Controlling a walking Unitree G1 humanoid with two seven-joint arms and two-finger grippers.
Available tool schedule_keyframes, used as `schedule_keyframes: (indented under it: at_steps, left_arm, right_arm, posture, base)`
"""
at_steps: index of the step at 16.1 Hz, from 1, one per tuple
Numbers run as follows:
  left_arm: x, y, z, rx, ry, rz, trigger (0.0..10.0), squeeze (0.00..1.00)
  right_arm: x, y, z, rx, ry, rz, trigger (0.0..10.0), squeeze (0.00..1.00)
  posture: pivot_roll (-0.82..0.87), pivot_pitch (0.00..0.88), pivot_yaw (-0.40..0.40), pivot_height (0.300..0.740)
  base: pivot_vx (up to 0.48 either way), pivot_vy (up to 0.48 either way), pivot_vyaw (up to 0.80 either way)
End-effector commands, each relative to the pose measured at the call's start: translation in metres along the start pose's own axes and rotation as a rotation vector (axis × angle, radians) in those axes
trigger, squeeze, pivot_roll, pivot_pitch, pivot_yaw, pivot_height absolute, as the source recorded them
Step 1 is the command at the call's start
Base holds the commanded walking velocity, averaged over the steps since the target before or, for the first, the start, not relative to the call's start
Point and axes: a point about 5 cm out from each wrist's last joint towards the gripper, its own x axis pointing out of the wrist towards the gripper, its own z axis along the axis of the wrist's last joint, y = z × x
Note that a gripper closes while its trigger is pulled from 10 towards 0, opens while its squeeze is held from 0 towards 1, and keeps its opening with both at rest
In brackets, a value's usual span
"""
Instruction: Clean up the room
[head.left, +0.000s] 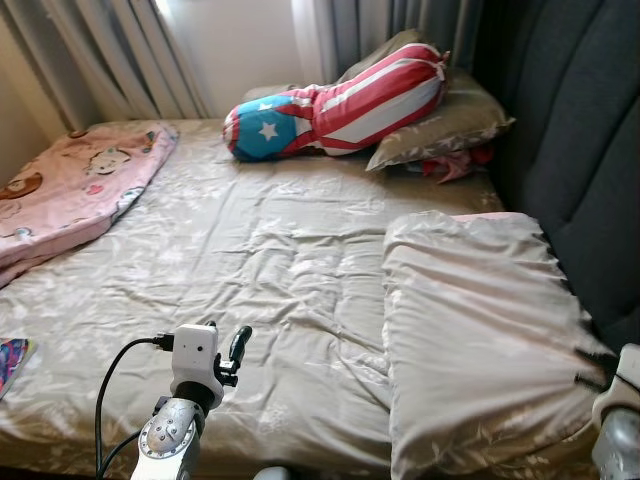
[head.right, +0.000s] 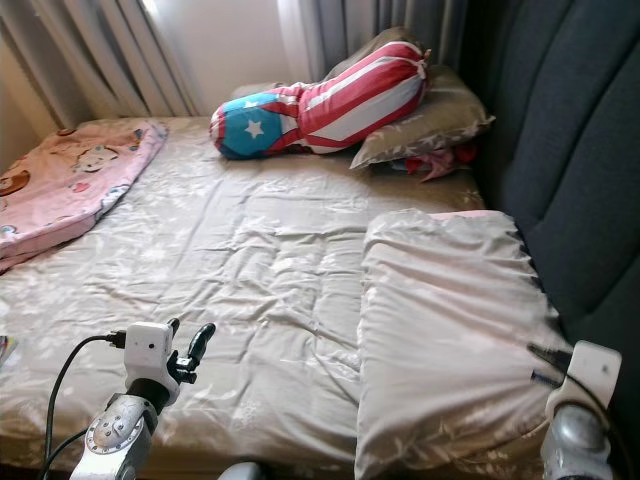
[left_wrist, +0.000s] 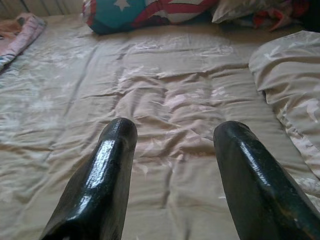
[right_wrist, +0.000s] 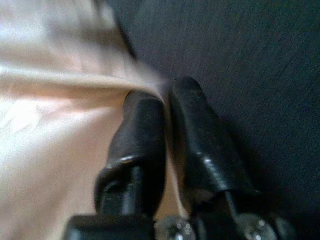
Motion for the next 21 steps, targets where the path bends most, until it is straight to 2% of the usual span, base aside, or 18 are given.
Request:
schedule_keyframes:
  at_steps: [1,2,3,4,6,7,8,10,11,12,14,17,18,21]
  left_arm:
    - [0.0,0.002,-0.004,0.006,0.015,0.003,10.0,0.0]
    - [0.001,0.001,-0.005,0.003,0.019,0.004,10.0,0.0]
    - [0.002,-0.001,-0.007,-0.012,0.024,0.01,10.0,0.0]
    - [0.002,-0.002,-0.01,-0.038,0.034,0.021,10.0,0.0]
    - [0.0,0.001,-0.02,-0.091,0.072,0.06,10.0,0.0]
    - [-0.001,0.004,-0.028,-0.115,0.104,0.086,10.0,0.0]
    - [-0.003,0.007,-0.036,-0.14,0.136,0.114,10.0,0.0]
    - [-0.007,0.012,-0.053,-0.17,0.204,0.154,10.0,0.0]
    - [-0.009,0.012,-0.057,-0.167,0.224,0.155,10.0,0.0]
    - [-0.011,0.01,-0.066,-0.158,0.262,0.149,10.0,0.0]
    - [-0.018,0.012,-0.081,-0.152,0.33,0.158,10.0,0.0]
    - [-0.022,0.011,-0.092,-0.154,0.385,0.161,10.0,0.0]
    - [-0.025,0.008,-0.1,-0.143,0.434,0.157,10.0,0.0]
    - [-0.028,0.004,-0.109,-0.14,0.495,0.149,10.0,0.0]
  right_arm:
    - [0.002,0.006,0.014,0.014,-0.072,0.031,10.0,1.0]
    - [0.001,0.012,0.018,0.015,-0.104,0.072,10.0,0.98]
    - [0.0,0.019,0.018,-0.003,-0.121,0.113,10.0,0.65]
    - [-0.004,0.032,0.017,0.002,-0.138,0.196,10.0,0.0]
    - [-0.013,0.055,0.009,0.044,-0.131,0.33,10.0,0.0]
    - [-0.019,0.067,-0.002,0.058,-0.098,0.402,10.0,0.0]
    - [-0.027,0.078,-0.014,0.025,-0.066,0.458,10.0,0.0]
    - [-0.045,0.092,-0.045,0.043,0.032,0.512,10.0,0.0]
    - [-0.05,0.094,-0.055,0.047,0.064,0.518,10.0,0.0]
    - [-0.058,0.093,-0.071,0.074,0.131,0.507,10.0,0.0]
    - [-0.071,0.089,-0.095,0.068,0.223,0.505,10.0,0.0]
    - [-0.076,0.089,-0.102,0.076,0.256,0.515,10.0,0.0]
    - [-0.079,0.091,-0.106,0.064,0.274,0.519,10.0,0.0]
    - [-0.082,0.092,-0.112,0.062,0.305,0.518,10.0,0.0]
  posture:
    - [0.01,0.0,0.046,0.66]
    - [0.0,0.0,0.044,0.66]
    - [0.0,0.0,0.041,0.66]
    - [0.0,0.0,0.038,0.66]
    - [0.0,0.0,0.037,0.66]
    - [-0.01,0.0,0.035,0.66]
    - [-0.01,0.0,0.033,0.66]
    - [-0.01,0.0,0.031,0.66]
    - [-0.01,0.0,0.031,0.66]
    - [0.0,0.0,0.031,0.673]
    - [-0.01,0.0,0.031,0.698]
    - [-0.01,0.0,0.029,0.723]
    - [-0.01,0.0,0.029,0.74]
    - [-0.01,0.0,0.032,0.74]
  base:
    - [0.0,0.0,0.0]
    - [0.0,0.0,0.0]
    - [0.0,0.0,0.0]
    - [0.0,0.0,0.0]
    - [0.0,0.0,0.0]
    - [0.0,0.0,0.0]
    - [0.0,0.0,0.0]
    - [0.0,0.0,0.0]
    - [0.0,0.0,0.0]
    - [0.0,0.0,0.0]
    - [0.0,0.0,0.0]
    - [0.0,0.0,0.0]
    - [0.0,0.0,0.0]
    - [0.0,0.0,0.0]
